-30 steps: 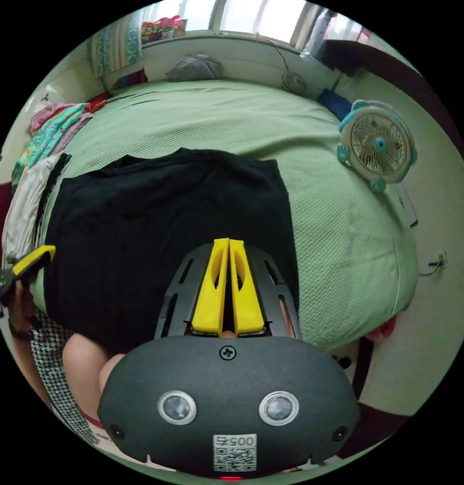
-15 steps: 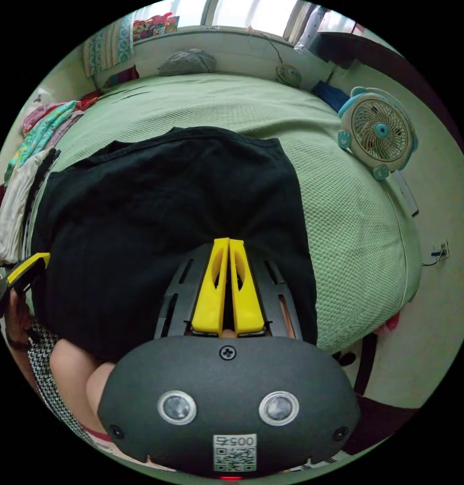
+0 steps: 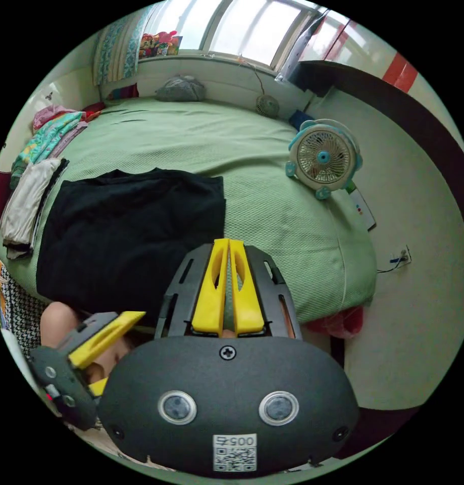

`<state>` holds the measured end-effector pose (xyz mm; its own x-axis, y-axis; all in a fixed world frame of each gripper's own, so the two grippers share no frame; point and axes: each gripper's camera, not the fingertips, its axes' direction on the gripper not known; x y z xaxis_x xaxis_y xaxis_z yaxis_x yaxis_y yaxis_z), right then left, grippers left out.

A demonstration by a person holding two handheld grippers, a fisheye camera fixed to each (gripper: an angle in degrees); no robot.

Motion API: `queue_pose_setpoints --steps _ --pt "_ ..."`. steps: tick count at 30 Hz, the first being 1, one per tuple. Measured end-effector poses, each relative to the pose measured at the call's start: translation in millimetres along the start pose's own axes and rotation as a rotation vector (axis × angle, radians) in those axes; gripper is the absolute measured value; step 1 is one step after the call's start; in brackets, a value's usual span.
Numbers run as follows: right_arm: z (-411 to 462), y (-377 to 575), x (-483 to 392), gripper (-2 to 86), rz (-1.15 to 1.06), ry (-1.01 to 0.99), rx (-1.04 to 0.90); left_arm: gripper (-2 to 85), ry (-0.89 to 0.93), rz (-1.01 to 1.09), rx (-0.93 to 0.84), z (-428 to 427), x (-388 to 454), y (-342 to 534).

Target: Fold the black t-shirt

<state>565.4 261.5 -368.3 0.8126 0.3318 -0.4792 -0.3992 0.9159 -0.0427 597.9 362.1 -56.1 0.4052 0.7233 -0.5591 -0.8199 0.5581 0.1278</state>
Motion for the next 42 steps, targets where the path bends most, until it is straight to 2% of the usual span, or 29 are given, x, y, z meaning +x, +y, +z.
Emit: queue_pose_setpoints --steps 7,15,17,21,24,35,38,42 --pt "1 4 37 -1.3 0.034 0.012 -0.039 13.4 -0.04 -0.019 -0.095 49 48 -28" --pt "15 -16 43 -1.0 0.006 -0.03 -0.057 9.3 -0.125 -0.011 -0.059 39 66 -12" --pt "18 -23 47 -0.7 0.001 -0.092 -0.063 5.4 -0.059 -0.043 -0.05 23 59 -8" --pt "28 -46 64 3.0 -0.002 -0.33 -0.045 4.7 0.011 -0.087 0.015 -8 42 7" --pt "49 -75 71 5.8 -0.003 -0.426 -0.087 4.6 0.026 -0.106 0.053 -30 32 20" --pt "133 -159 60 6.6 0.104 -0.556 -0.274 4.4 0.06 -0.105 0.099 -81 -4 66" --pt "147 -168 50 6.0 0.127 -0.535 -0.303 4.4 0.083 -0.109 0.106 -91 -19 78" --pt "130 -173 31 0.0 0.125 -0.547 -0.191 4.4 0.1 -0.114 0.126 -109 -38 96"
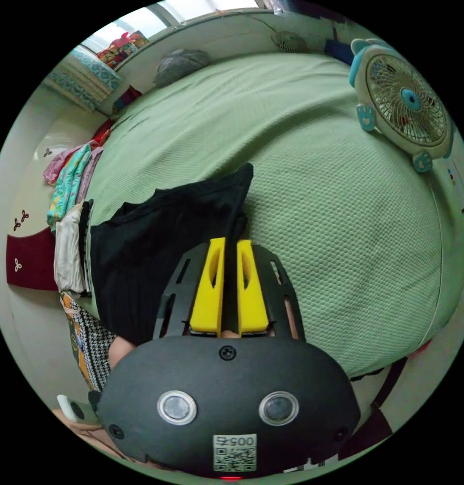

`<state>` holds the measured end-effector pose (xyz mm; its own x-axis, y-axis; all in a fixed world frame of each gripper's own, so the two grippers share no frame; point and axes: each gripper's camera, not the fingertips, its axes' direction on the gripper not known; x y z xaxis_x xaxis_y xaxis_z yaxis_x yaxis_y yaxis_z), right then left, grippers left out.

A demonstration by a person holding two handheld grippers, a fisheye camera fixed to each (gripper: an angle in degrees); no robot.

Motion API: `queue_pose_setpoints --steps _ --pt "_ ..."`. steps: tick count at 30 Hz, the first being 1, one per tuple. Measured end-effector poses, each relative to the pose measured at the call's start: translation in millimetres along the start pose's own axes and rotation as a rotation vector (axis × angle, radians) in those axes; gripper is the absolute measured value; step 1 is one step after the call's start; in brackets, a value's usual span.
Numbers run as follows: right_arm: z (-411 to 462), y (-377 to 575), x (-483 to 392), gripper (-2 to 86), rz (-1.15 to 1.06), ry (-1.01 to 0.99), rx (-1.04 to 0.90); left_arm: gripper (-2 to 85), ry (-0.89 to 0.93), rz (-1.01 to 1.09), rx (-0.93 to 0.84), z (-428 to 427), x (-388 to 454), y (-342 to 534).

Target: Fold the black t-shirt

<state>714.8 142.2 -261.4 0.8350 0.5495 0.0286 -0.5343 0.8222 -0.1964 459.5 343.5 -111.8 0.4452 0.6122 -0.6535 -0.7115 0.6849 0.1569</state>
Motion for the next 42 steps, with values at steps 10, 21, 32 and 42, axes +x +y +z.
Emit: queue_pose_setpoints --steps 10,21,32,42 --pt "-37 7 -146 -1.0 -0.109 0.087 0.117 4.4 -0.027 -0.1 0.107 -115 -86 63" --pt "73 13 -405 0.4 -0.387 0.24 0.055 4.3 -0.286 -0.439 0.115 -199 -239 169" --pt "156 17 -366 3.6 -0.37 0.298 0.002 4.3 -0.301 -0.566 -0.014 -160 -355 235" --pt "171 11 -312 4.2 -0.293 0.197 0.012 0.7 -0.355 -0.548 0.035 -188 -382 247"
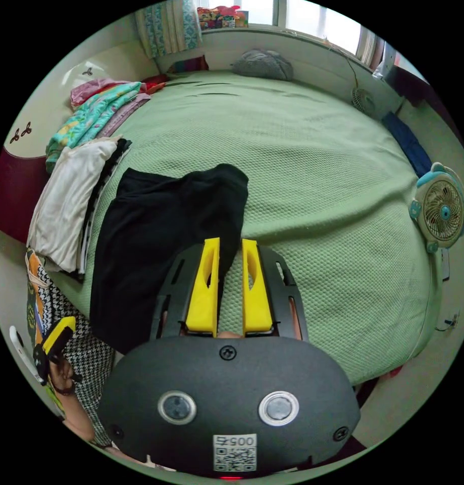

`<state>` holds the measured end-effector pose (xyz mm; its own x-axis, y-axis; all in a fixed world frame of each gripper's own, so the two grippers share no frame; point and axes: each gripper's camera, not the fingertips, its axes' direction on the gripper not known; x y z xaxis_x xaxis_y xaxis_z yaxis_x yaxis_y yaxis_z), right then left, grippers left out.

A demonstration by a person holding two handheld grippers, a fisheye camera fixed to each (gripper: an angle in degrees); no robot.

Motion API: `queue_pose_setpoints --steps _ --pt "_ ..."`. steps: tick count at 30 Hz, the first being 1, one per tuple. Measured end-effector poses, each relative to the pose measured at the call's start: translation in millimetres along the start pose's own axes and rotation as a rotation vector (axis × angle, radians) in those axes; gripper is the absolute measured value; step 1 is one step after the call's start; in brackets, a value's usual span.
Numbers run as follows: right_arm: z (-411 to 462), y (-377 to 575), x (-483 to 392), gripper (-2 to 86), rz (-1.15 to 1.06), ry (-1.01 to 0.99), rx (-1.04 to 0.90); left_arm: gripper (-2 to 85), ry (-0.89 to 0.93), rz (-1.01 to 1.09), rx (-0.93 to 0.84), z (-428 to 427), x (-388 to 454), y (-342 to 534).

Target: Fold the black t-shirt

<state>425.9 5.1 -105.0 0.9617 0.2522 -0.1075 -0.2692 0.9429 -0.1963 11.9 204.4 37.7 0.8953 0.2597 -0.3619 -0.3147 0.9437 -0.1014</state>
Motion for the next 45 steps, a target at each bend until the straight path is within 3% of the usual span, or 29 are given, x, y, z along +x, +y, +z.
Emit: queue_pose_setpoints --steps 4,10,13,19,24,29,35,40,45 --pt "5 -17 -6 5.2 0.006 0.002 0.046 0.6 0.047 0.102 0.011 14 19 -8" --pt "60 -47 -9 1.4 -0.003 0.038 -0.082 0.0 -0.113 0.118 -0.106 64 24 -25" --pt "77 -57 -18 0.4 -0.037 0.113 -0.083 -0.2 -0.092 0.121 -0.093 75 20 -28" --pt "87 -72 -8 0.8 -0.042 0.054 -0.09 -0.4 -0.105 0.136 -0.102 92 25 -42" --pt "52 -43 10 5.6 -0.099 0.011 0.012 0.3 -0.104 0.115 -0.083 92 24 -41" --pt "37 -2 25 10.1 -0.089 -0.079 -0.003 5.2 -0.066 0.068 -0.029 82 16 -36" --pt "41 43 20 11.8 -0.044 -0.115 -0.048 7.9 -0.085 0.08 -0.091 102 20 -41" --pt "61 50 2 8.9 -0.03 -0.03 -0.079 7.3 -0.109 0.065 -0.122 119 32 -48" --pt "58 53 7 -0.4 -0.052 -0.024 -0.047 6.8 -0.139 0.069 -0.135 123 47 -52"
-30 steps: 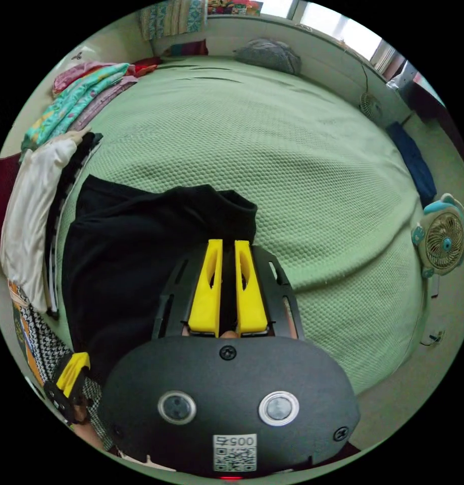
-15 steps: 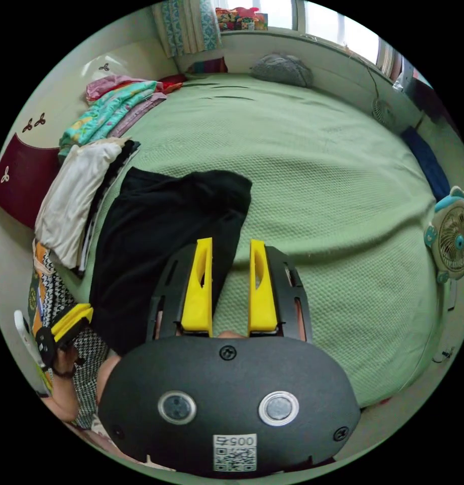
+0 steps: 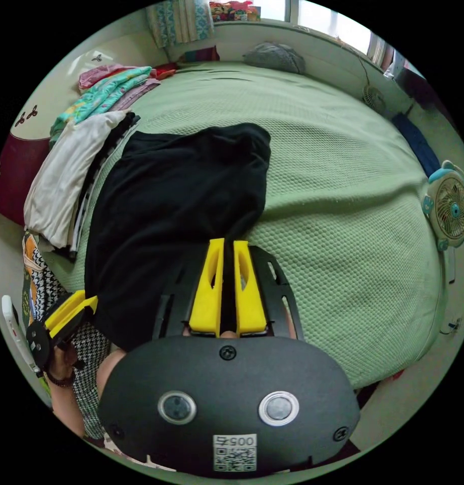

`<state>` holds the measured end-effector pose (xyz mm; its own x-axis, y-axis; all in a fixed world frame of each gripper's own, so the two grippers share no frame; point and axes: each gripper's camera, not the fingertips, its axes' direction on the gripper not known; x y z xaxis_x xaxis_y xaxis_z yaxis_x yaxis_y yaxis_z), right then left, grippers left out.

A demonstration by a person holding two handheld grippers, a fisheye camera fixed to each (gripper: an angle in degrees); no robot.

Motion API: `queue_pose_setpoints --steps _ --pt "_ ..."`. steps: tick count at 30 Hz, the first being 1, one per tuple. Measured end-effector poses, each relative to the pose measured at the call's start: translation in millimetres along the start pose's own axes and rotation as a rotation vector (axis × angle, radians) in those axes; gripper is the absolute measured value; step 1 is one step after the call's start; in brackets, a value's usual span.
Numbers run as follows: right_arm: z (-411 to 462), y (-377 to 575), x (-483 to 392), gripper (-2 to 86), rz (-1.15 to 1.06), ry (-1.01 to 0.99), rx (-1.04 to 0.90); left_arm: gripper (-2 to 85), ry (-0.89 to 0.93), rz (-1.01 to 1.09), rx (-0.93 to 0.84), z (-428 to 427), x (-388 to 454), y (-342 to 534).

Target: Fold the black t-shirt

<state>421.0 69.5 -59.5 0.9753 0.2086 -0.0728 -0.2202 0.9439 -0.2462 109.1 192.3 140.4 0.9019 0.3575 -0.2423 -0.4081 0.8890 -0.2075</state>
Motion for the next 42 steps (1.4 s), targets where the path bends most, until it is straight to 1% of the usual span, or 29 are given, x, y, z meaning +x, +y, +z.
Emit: queue_pose_setpoints --steps 4,7,11,16,18,20,23,27,30,32,33,34,35,36,37,42 --pt "-11 9 17 -0.9 -0.028 -0.012 0.026 6.5 0.017 -0.009 0.022 -5 16 -4" --pt "-21 18 39 -1.0 -0.022 0.072 0.044 5.8 0.022 0.009 0.05 -10 35 -9" --pt "-30 34 98 -1.0 0.035 0.155 0.045 5.4 0.024 0.062 0.057 -10 70 -20" --pt "-42 49 163 -1.0 0.021 0.348 0.021 5.4 0.015 0.122 0.051 -5 110 -33" --pt "-45 55 203 -1.3 0.068 0.416 -0.006 5.3 -0.033 0.145 0.038 -1 124 -38" --pt "-46 59 234 -1.4 0.114 0.429 -0.03 5.2 -0.058 0.186 0.027 4 138 -45" --pt "-44 68 276 -1.4 0.175 0.505 -0.075 5.0 -0.057 0.217 0.014 9 148 -53" --pt "-42 80 332 -1.4 0.288 0.572 -0.115 4.9 -0.069 0.204 0.005 14 152 -60" --pt "-35 86 361 -1.4 0.373 0.643 -0.15 4.7 -0.065 0.197 -0.005 18 156 -62" --pt "-32 90 367 -1.3 0.389 0.677 -0.169 4.6 -0.063 0.192 -0.005 19 157 -62" --pt "-38 93 368 -1.4 0.429 0.744 -0.141 4.5 -0.061 0.191 -0.004 19 157 -62" --pt "-43 95 367 -1.4 0.449 0.766 -0.112 4.5 -0.059 0.194 -0.001 18 157 -61" --pt "-55 100 362 -1.4 0.462 0.722 -0.053 4.5 -0.056 0.198 -0.001 19 156 -61" --pt "-64 105 354 -1.4 0.446 0.634 -0.018 4.4 -0.053 0.198 -0.003 19 156 -61" --pt "-68 107 350 -1.5 0.441 0.606 -0.012 4.4 -0.046 0.193 -0.007 20 155 -61" --pt "-71 125 299 -1.4 0.417 0.406 -0.082 4.4 -0.061 0.205 -0.032 22 157 -63"
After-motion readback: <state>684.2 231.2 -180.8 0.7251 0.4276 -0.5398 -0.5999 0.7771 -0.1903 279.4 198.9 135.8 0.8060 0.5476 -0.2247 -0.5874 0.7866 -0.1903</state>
